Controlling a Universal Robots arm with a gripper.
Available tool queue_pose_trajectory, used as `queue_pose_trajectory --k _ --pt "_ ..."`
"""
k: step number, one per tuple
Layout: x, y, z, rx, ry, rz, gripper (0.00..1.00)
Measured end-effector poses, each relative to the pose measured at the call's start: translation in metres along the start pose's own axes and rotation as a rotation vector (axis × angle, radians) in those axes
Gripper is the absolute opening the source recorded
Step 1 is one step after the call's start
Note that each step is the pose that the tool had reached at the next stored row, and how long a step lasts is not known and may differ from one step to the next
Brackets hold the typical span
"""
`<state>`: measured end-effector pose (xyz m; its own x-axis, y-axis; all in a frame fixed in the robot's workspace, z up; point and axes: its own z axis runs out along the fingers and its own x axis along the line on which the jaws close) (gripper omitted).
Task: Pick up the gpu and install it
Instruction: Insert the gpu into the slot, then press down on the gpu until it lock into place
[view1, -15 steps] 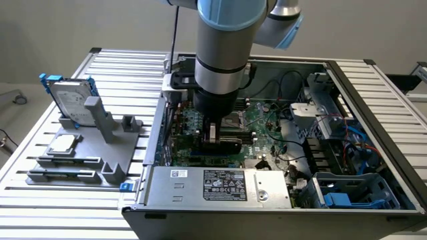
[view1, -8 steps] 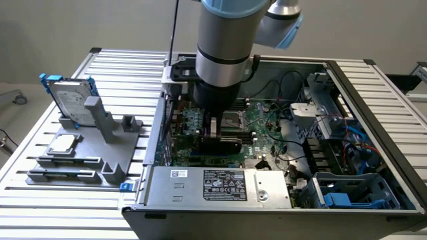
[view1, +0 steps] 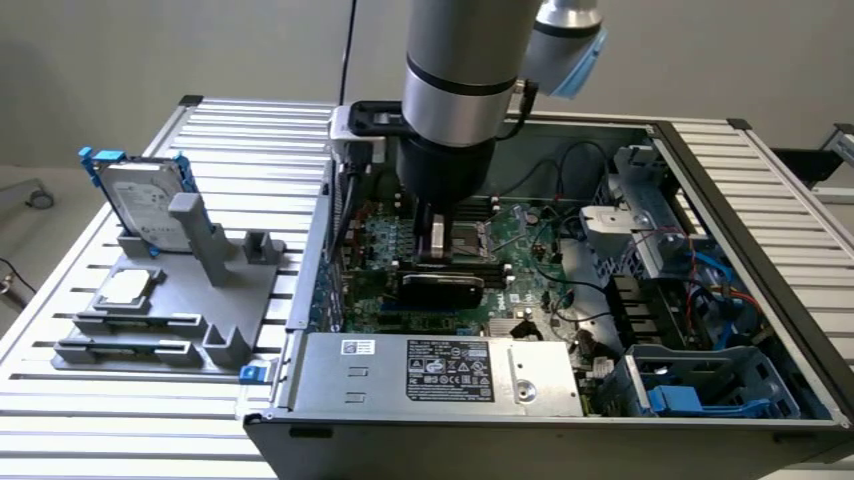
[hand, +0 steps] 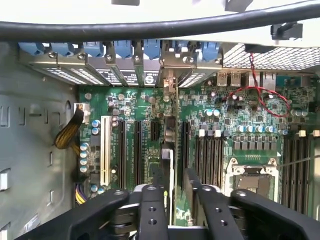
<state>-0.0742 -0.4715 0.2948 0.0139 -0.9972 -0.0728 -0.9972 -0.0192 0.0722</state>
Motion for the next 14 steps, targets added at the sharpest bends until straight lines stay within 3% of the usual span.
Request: queue_pose_trajectory --k 3,14 --pt "0.0000 -0.0001 -0.0002 -0.0001 -0.0004 0.000 0.13" --pt "0.0000 -0.0001 -0.0003 -0.0002 0.0000 0.000 0.11"
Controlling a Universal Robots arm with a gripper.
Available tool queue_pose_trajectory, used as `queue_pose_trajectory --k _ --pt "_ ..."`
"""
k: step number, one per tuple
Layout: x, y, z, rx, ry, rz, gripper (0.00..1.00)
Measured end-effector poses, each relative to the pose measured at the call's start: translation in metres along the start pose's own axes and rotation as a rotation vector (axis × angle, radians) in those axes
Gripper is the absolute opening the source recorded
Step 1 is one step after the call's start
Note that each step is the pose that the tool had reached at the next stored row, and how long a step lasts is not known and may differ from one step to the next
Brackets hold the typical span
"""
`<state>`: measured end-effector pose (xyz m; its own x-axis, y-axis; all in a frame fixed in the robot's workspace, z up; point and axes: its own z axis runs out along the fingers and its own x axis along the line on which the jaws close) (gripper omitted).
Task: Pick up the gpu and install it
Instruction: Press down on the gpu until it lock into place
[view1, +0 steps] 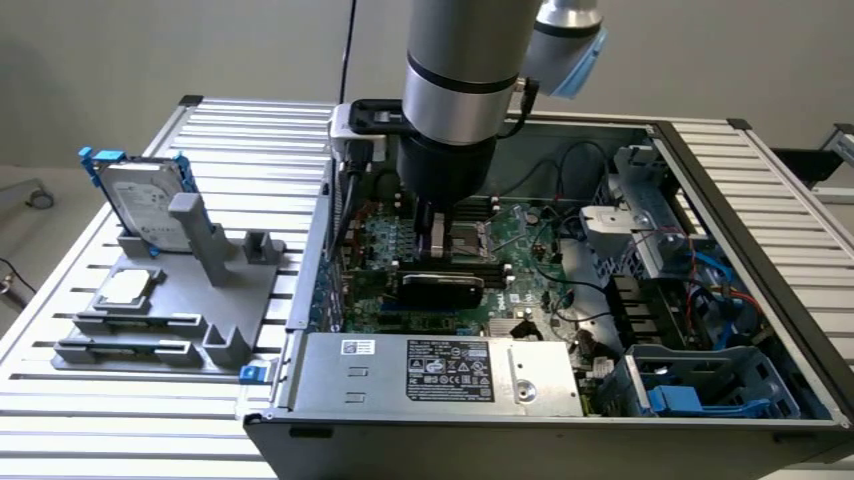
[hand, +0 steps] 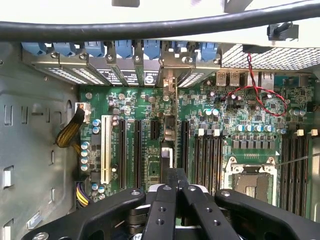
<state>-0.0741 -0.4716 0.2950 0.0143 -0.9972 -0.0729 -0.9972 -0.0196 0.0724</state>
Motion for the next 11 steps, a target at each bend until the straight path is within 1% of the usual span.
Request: queue_pose_trajectory --k 6,7,11 --pt "0.0000 0.0000 0.0002 0.0000 0.0000 0.000 0.11" --pt "-0.0003 0.0002 0.0015 0.0002 0.0000 0.000 0.11" --pt "-0.0021 0.0061 0.0094 0.0067 -0.0002 -0.001 0.11"
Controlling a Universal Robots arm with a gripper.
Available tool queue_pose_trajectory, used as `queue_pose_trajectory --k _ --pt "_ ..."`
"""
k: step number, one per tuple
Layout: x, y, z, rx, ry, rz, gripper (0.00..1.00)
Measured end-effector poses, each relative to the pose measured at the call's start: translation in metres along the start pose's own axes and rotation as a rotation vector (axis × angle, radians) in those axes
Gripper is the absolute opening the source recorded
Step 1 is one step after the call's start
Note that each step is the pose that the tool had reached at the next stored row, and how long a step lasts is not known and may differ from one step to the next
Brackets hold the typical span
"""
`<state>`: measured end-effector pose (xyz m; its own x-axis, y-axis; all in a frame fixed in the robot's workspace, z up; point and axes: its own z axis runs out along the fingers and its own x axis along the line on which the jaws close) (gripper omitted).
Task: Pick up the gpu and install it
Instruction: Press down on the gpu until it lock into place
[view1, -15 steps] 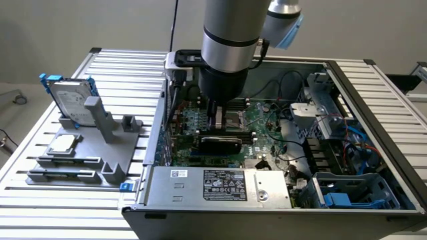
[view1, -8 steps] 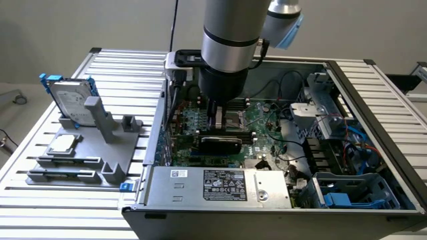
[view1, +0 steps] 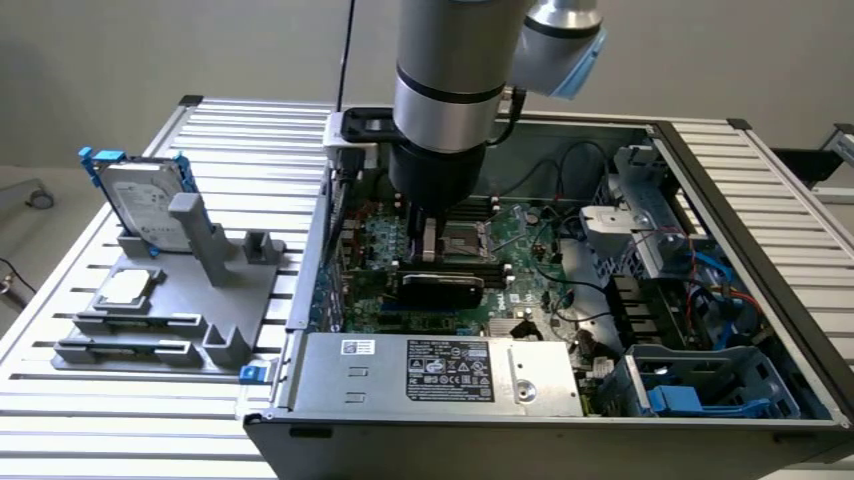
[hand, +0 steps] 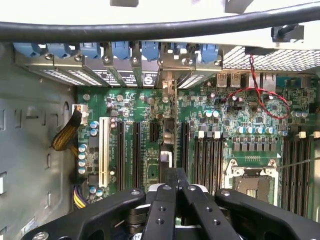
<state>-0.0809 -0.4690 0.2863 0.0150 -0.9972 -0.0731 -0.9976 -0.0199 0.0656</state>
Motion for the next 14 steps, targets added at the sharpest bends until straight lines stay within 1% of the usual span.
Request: queue_pose_trajectory --k 6,10,14 --pt "-0.004 0.0004 0.0108 0.0101 0.0003 -0.002 0.11" --pt "-0.006 0.0020 0.0130 0.0156 0.0002 -0.003 0.11" --pt "-0.006 0.0029 0.0145 0.0188 0.0006 -0.007 0.11"
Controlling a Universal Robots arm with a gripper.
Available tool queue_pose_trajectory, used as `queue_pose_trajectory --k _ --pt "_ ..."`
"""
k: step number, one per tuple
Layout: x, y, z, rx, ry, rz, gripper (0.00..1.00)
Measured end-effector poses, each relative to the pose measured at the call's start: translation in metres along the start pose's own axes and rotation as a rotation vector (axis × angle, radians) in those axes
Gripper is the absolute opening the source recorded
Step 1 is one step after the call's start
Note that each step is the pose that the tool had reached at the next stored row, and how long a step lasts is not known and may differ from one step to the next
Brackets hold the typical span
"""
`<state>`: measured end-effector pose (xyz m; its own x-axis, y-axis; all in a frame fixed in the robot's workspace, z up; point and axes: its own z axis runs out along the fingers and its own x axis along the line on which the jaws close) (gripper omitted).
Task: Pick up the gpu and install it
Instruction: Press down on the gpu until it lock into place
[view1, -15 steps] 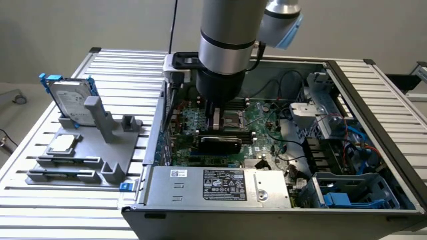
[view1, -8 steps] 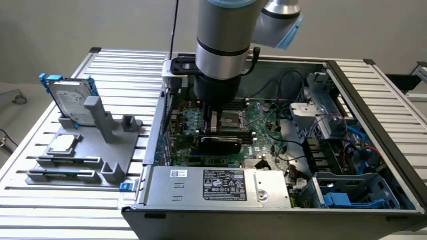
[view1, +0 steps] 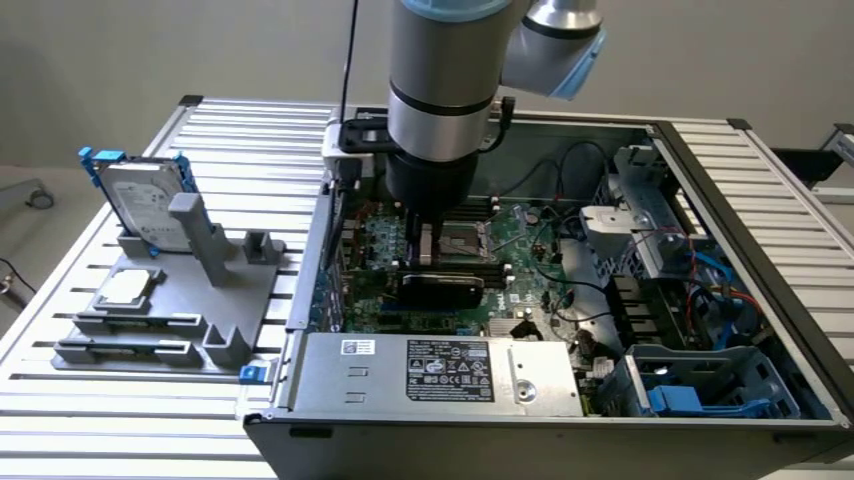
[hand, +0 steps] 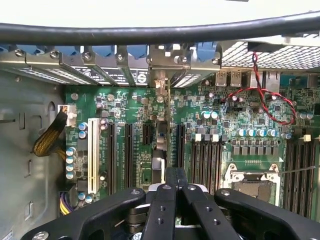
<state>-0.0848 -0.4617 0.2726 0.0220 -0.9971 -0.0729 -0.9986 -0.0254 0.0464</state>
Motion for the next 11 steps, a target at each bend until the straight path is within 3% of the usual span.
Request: queue_pose_trajectory --k 5,11 --pt "-0.0006 0.0001 0.0005 0.0005 0.0017 -0.006 0.11" --pt "-0.0006 0.0002 0.0006 -0.0001 0.0111 -0.008 0.11"
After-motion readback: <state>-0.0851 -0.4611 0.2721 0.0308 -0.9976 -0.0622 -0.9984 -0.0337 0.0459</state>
